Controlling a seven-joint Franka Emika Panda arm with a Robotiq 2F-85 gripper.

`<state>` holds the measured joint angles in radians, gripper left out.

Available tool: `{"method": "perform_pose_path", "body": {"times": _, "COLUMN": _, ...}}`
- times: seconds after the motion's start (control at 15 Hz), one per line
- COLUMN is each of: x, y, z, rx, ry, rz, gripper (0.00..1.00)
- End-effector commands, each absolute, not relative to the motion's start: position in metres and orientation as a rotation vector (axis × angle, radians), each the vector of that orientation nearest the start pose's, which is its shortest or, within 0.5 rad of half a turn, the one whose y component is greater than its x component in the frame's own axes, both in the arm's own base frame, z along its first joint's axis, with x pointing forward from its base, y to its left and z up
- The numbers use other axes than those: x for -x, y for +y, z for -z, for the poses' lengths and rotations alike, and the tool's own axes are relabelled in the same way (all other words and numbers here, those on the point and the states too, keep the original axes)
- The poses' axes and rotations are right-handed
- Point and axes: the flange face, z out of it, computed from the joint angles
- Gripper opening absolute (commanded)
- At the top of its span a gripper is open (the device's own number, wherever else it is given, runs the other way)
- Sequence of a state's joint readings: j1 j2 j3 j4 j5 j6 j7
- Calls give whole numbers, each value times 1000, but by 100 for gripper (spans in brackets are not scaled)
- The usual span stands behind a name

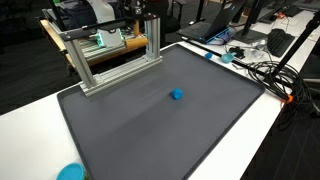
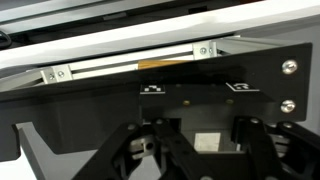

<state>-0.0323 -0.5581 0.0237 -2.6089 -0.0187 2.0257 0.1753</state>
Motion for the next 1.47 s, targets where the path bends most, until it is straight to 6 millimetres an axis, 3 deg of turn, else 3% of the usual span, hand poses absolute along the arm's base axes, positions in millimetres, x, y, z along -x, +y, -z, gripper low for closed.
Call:
{"method": "perform_pose_path", "body": {"times": 0.0, "x": -365, "y": -3, "z": -427, "rx": 3124, "ry": 341, "rz": 6, "gripper": 26}}
{"method": "perform_pose_path", "body": {"times": 0.33, "x": -373, "y": -4, "z": -435, "rx": 3125, "ry": 584, "rz": 25, "gripper": 22}}
{"method": "perform_pose_path", "body": {"times": 0.6, "x": -384, "y": -7, "z": -456, "rx": 3124, "ry": 548, "rz": 187, "gripper": 22}}
{"method": "perform_pose_path", "body": {"times": 1.07, "x": -434, "y": -45, "z": -470, "rx": 3202, "ry": 413, "rz": 301, "gripper": 22}}
{"method": "perform_pose_path", "body": {"times": 1.4, "x": -480, "y": -66, "z": -472, "rx": 3171, "ry": 98, "rz": 292, "gripper": 22}}
